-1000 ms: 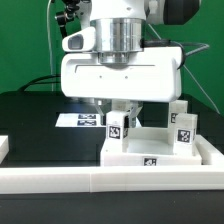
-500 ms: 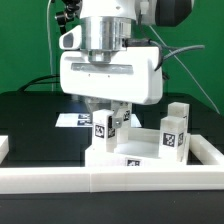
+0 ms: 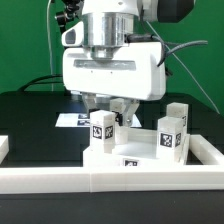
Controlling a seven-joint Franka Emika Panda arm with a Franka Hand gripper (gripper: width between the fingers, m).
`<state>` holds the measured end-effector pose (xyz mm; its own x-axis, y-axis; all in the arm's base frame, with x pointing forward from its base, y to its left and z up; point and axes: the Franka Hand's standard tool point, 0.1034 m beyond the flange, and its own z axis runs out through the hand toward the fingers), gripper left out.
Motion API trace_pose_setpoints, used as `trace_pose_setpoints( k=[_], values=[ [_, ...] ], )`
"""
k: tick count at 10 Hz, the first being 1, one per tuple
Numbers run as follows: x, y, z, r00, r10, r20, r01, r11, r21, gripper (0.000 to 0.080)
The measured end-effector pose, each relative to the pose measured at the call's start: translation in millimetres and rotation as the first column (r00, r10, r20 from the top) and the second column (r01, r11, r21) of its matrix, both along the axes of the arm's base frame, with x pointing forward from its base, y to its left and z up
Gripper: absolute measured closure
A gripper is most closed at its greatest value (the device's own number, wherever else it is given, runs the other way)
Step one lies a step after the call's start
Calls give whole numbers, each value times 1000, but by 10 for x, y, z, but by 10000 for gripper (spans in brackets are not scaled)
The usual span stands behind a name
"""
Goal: Assemble square table
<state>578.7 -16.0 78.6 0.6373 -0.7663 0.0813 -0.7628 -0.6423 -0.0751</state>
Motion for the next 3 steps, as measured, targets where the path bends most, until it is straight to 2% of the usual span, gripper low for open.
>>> trace_pose_setpoints(
  k=[2, 3],
  values=[
    [19, 155, 42, 999, -35, -16, 35, 999, 19, 151],
    [15, 137, 30, 1000, -24, -15, 24, 1000, 16, 151]
  ],
)
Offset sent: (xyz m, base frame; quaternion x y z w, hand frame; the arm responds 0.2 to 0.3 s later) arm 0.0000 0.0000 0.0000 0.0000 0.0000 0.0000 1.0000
